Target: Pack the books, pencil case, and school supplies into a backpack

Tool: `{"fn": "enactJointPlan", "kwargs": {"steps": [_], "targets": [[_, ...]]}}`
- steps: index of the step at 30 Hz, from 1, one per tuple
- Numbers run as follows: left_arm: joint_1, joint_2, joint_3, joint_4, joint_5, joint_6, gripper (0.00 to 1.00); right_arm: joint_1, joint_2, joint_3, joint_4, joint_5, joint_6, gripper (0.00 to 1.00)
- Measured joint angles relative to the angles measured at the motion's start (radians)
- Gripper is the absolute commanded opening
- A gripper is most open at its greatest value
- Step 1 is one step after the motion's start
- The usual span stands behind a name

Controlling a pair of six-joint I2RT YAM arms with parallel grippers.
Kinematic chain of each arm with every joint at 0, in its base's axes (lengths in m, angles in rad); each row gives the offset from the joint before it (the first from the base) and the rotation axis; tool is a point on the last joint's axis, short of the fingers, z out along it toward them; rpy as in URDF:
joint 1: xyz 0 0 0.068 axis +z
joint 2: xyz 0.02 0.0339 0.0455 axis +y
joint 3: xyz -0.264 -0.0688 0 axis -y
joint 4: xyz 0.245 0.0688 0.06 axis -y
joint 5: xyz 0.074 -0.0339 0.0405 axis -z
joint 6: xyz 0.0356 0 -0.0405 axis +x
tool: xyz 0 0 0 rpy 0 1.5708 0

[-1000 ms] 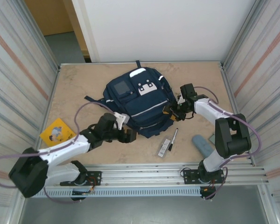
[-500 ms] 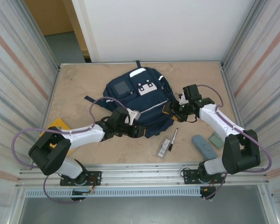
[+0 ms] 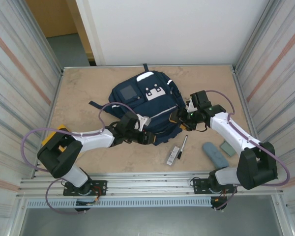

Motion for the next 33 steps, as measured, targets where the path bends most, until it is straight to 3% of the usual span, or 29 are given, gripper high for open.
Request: {"fn": "enactJointPlan", "kwargs": {"steps": [3, 5, 9, 17, 24, 29, 33], "targets": [[-0.003, 0.022, -0.002, 0.010, -0.002, -0.011, 0.06, 0.013, 0.000, 0.000, 0.001, 0.004, 0.005, 0.59], [-0.006, 0.031, -0.002, 0.010, -0.003, -0.013, 0.00, 0.027, 0.000, 0.000, 0.001, 0.009, 0.018, 0.61], [-0.009, 0.029, -0.002, 0.005, -0.012, -0.011, 0.00, 0.083, 0.000, 0.000, -0.020, 0.062, 0.097, 0.82], [-0.016, 0.005, 0.000, -0.022, -0.050, 0.008, 0.00, 0.238, -0.001, -0.046, -0.019, 0.111, 0.415, 0.82], [-0.117, 0.005, 0.054, -0.062, -0.101, 0.069, 0.00, 0.285, 0.041, -0.080, 0.071, 0.160, 0.628, 0.79], [-0.121, 0.005, 0.043, -0.047, -0.107, 0.072, 0.00, 0.245, 0.129, -0.090, 0.124, 0.154, 0.690, 0.63], [-0.121, 0.005, 0.040, -0.043, -0.115, 0.073, 0.00, 0.241, 0.192, -0.081, 0.139, 0.147, 0.693, 0.23]]}}
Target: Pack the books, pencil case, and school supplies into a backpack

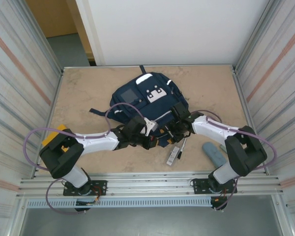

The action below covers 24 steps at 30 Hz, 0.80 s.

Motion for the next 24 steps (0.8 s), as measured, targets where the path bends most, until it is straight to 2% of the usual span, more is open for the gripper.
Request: {"fn": "enactJointPlan", "kwargs": {"steps": [2, 5, 8, 14, 21, 23, 24], "targets": [[0.009, -0.005, -0.005, -0.001, -0.012, 0.000, 0.00, 0.000, 0.015, 0.005, 0.000, -0.004, -0.011, 0.07], [0.036, -0.037, -0.016, -0.027, -0.049, -0.001, 0.00, -0.004, 0.016, 0.026, 0.005, -0.011, -0.039, 0.01], [0.100, -0.093, -0.031, -0.089, -0.117, -0.007, 0.00, -0.026, 0.016, 0.059, -0.002, -0.029, -0.091, 0.00], [0.332, -0.186, -0.108, -0.133, -0.183, -0.016, 0.00, -0.076, -0.004, 0.109, -0.018, -0.071, -0.167, 0.00], [0.480, -0.186, -0.119, -0.166, -0.262, 0.000, 0.00, -0.071, -0.023, 0.119, -0.010, -0.122, -0.218, 0.06], [0.520, -0.158, -0.114, -0.172, -0.265, 0.001, 0.00, -0.062, -0.023, 0.119, 0.004, -0.134, -0.227, 0.12], [0.529, -0.140, -0.105, -0.181, -0.270, 0.003, 0.00, -0.052, -0.023, 0.119, 0.020, -0.137, -0.232, 0.19]]}}
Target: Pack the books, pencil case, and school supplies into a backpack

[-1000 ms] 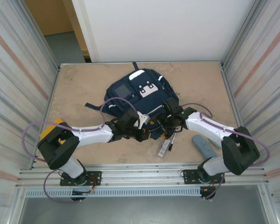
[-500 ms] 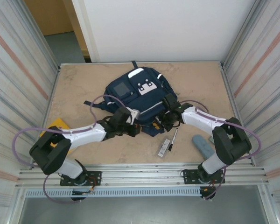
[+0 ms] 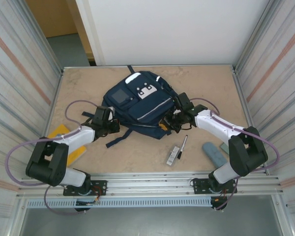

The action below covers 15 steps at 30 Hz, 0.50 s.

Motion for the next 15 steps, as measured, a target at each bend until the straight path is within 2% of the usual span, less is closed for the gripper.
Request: {"fn": "enactJointPlan", "kwargs": {"steps": [1, 2, 4, 5, 9, 15], "targets": [[0.002, 0.021, 0.014, -0.018, -0.022, 0.002, 0.05, 0.009, 0.000, 0.000, 0.014, -0.010, -0.007, 0.31], [0.006, 0.035, 0.026, -0.030, -0.041, 0.003, 0.09, 0.013, 0.000, 0.000, 0.024, -0.019, -0.011, 0.39], [0.018, 0.052, 0.045, -0.056, -0.078, 0.005, 0.26, 0.014, 0.000, 0.000, 0.057, -0.042, -0.032, 0.52], [0.021, 0.049, 0.046, -0.067, -0.087, 0.006, 0.30, 0.014, -0.002, 0.000, 0.066, -0.047, -0.046, 0.55], [0.027, -0.036, 0.036, -0.115, -0.100, -0.005, 0.47, 0.010, -0.029, 0.000, 0.063, -0.048, -0.129, 0.61], [0.016, -0.295, 0.030, -0.207, -0.090, -0.020, 0.51, -0.032, -0.184, -0.001, -0.068, 0.049, -0.323, 0.65]]}}
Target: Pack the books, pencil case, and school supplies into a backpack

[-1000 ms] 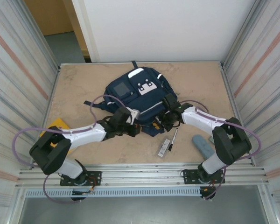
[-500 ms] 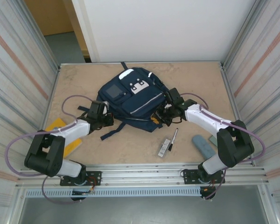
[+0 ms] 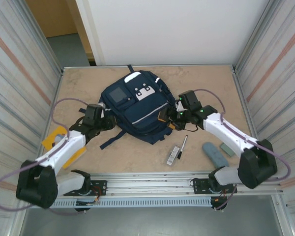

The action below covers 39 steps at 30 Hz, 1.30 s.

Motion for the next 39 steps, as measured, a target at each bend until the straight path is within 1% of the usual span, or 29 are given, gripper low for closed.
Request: {"fn": "enactJointPlan", "kwargs": {"steps": [2, 3, 5, 7, 10, 12, 13, 15, 16, 18, 20, 22, 23, 25, 26, 28, 30, 32, 34, 35, 36, 37, 39], "targets": [[-0.039, -0.054, 0.000, -0.016, 0.016, 0.000, 0.52, -0.007, -0.074, -0.008, -0.041, 0.069, -0.058, 0.66], [-0.079, -0.076, 0.000, -0.023, 0.021, -0.001, 0.52, -0.007, -0.112, -0.017, -0.059, 0.104, -0.080, 0.67], [-0.177, -0.098, 0.000, -0.033, 0.019, -0.002, 0.53, -0.007, -0.185, -0.043, -0.105, 0.179, -0.118, 0.68], [-0.296, -0.103, 0.000, -0.045, 0.010, -0.003, 0.54, -0.009, -0.246, -0.082, -0.148, 0.251, -0.145, 0.69], [-0.435, -0.095, 0.000, -0.067, -0.013, -0.005, 0.54, -0.025, -0.306, -0.146, -0.205, 0.331, -0.171, 0.71], [-0.486, -0.081, 0.006, -0.101, -0.048, -0.018, 0.58, -0.042, -0.341, -0.183, -0.230, 0.373, -0.176, 0.73], [-0.504, -0.070, 0.018, -0.137, -0.079, -0.035, 0.63, -0.048, -0.362, -0.198, -0.237, 0.391, -0.179, 0.74], [-0.512, -0.056, 0.045, -0.220, -0.144, -0.088, 0.74, -0.057, -0.403, -0.223, -0.239, 0.414, -0.192, 0.78], [-0.503, -0.057, 0.056, -0.262, -0.175, -0.122, 0.75, -0.058, -0.423, -0.233, -0.232, 0.414, -0.198, 0.78], [-0.456, -0.072, 0.064, -0.338, -0.214, -0.187, 0.74, -0.058, -0.451, -0.245, -0.208, 0.409, -0.215, 0.79], [-0.370, -0.101, 0.061, -0.410, -0.232, -0.241, 0.73, -0.058, -0.462, -0.249, -0.179, 0.401, -0.226, 0.79], [-0.250, -0.151, 0.044, -0.469, -0.244, -0.298, 0.73, -0.058, -0.459, -0.249, -0.147, 0.390, -0.235, 0.79], [-0.180, -0.182, 0.029, -0.494, -0.243, -0.322, 0.72, -0.058, -0.452, -0.249, -0.132, 0.384, -0.241, 0.79], [-0.005, -0.258, -0.013, -0.539, -0.234, -0.355, 0.71, -0.058, -0.430, -0.248, -0.111, 0.374, -0.248, 0.79], [0.099, -0.300, -0.040, -0.549, -0.219, -0.363, 0.71, -0.056, -0.412, -0.248, -0.098, 0.365, -0.249, 0.79], [0.269, -0.363, -0.093, -0.551, -0.170, -0.365, 0.71, -0.048, -0.375, -0.248, -0.074, 0.350, -0.251, 0.79], [0.402, -0.396, -0.140, -0.543, -0.110, -0.364, 0.71, -0.029, -0.330, -0.245, -0.055, 0.333, -0.254, 0.79], [0.469, -0.383, -0.159, -0.537, -0.060, -0.360, 0.70, -0.012, -0.273, -0.227, -0.045, 0.317, -0.260, 0.78], [0.497, -0.342, -0.160, -0.521, -0.028, -0.345, 0.66, -0.001, -0.204, -0.196, -0.042, 0.297, -0.269, 0.75], [0.502, -0.322, -0.160, -0.505, -0.008, -0.334, 0.62, 0.002, -0.163, -0.175, -0.040, 0.281, -0.275, 0.74], [0.504, -0.296, -0.161, -0.483, 0.025, -0.319, 0.50, 0.002, -0.127, -0.153, -0.040, 0.265, -0.280, 0.72], [0.505, -0.276, -0.163, -0.457, 0.064, -0.300, 0.47, 0.002, -0.092, -0.130, -0.040, 0.249, -0.284, 0.71], [0.487, -0.248, -0.170, -0.400, 0.140, -0.272, 0.46, 0.002, -0.011, -0.063, -0.048, 0.229, -0.303, 0.69]]}}
